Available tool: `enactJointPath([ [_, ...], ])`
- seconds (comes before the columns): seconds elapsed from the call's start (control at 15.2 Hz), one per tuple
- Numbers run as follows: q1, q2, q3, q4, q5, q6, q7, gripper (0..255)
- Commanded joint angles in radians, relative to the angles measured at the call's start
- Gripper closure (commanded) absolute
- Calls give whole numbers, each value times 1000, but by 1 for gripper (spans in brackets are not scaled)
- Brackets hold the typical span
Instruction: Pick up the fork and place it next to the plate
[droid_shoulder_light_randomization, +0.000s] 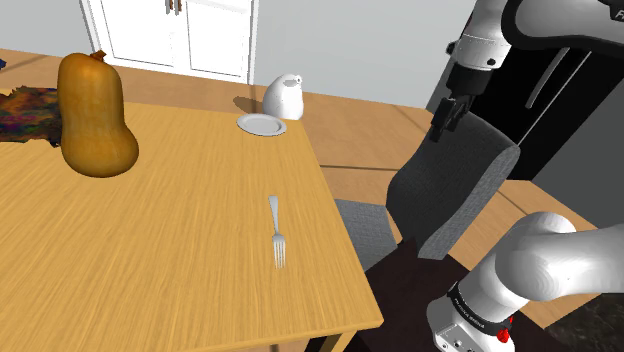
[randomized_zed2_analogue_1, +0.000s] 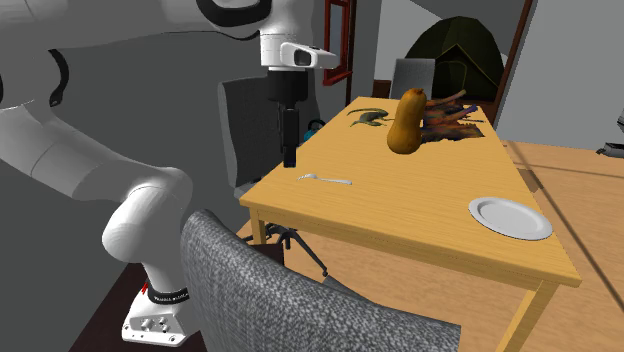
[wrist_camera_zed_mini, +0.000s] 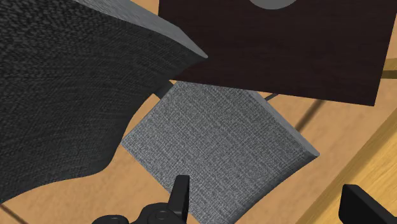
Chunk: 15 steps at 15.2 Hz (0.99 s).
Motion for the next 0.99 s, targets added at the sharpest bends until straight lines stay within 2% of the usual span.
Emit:
enactJointPath([
  [0.0,0,0,0,0,0,0,0,0],
  [0.46,22,-6,152,-116,129,138,234,0],
  [0.92,37,79,320,-159,239,308,464,0],
])
